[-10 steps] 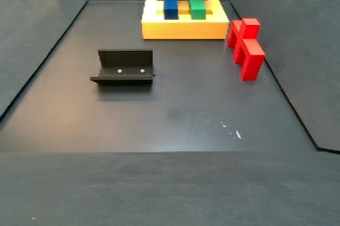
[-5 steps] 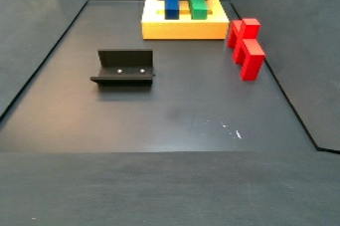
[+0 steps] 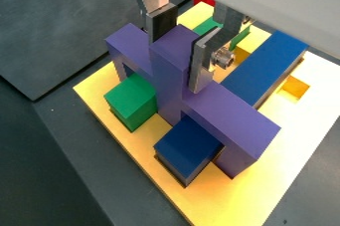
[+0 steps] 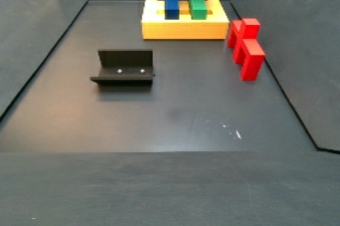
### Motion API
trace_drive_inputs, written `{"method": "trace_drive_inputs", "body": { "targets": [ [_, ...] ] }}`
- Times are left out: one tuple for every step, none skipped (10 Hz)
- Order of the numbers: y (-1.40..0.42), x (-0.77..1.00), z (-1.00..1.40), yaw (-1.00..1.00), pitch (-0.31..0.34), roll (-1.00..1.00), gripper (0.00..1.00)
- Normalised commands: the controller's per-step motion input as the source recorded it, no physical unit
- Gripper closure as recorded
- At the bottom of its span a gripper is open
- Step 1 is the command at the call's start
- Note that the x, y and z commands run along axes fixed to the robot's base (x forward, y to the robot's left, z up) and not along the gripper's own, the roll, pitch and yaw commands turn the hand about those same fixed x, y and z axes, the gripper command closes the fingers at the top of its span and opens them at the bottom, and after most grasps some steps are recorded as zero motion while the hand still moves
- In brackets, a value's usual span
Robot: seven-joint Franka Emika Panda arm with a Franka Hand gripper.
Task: Pick up the purple object. Move up. Move to above the board. Insert the purple object.
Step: Insert the purple object.
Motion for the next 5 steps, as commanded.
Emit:
{"method": "trace_drive_inputs", "body": {
  "targets": [
    [0.0,0.27,-0.18,-0.11,0.0,0.0,1.0],
    [-0.08,0.43,0.0,-0.24,0.097,0.09,1.0],
    [-0.16,0.43,0.0,-0.3,0.167,0.18,1.0],
    [-0.12,0.39,0.0,-0.31,0.156,0.17,1.0],
    [-0.04,0.12,-0.05,-0.13,0.03,0.03,1.0]
  ]
}}
